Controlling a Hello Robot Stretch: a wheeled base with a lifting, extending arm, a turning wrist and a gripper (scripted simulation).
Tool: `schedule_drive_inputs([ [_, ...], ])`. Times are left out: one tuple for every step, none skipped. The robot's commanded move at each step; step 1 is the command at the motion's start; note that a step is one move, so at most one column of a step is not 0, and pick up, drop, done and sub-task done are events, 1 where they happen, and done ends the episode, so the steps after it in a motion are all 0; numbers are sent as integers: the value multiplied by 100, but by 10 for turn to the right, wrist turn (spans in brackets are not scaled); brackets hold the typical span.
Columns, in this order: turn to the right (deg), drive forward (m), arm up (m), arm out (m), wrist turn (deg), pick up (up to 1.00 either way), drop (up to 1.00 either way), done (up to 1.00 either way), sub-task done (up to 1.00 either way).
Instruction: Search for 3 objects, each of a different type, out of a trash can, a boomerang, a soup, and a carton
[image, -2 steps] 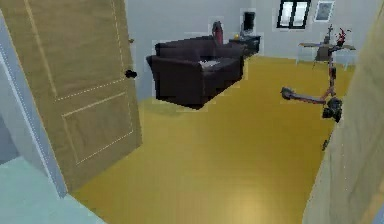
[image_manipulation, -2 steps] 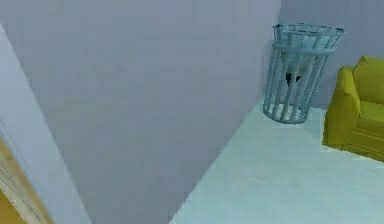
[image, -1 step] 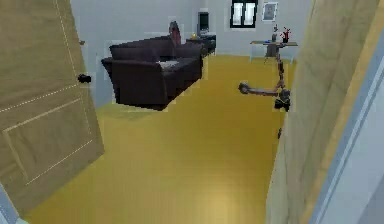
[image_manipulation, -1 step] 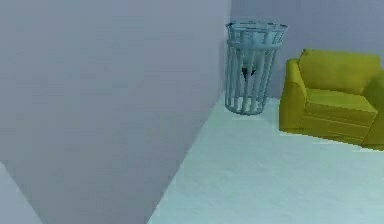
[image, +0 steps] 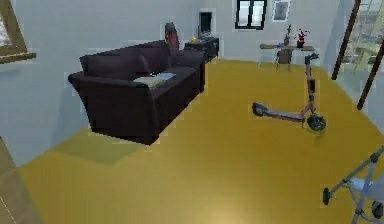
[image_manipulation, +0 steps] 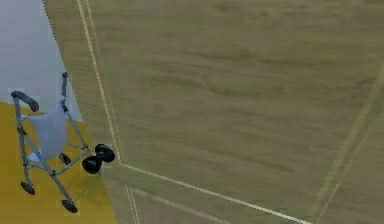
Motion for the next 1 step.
schedule_drive_inputs([
  [60,0,0,0,0,0,0,0,0],
])
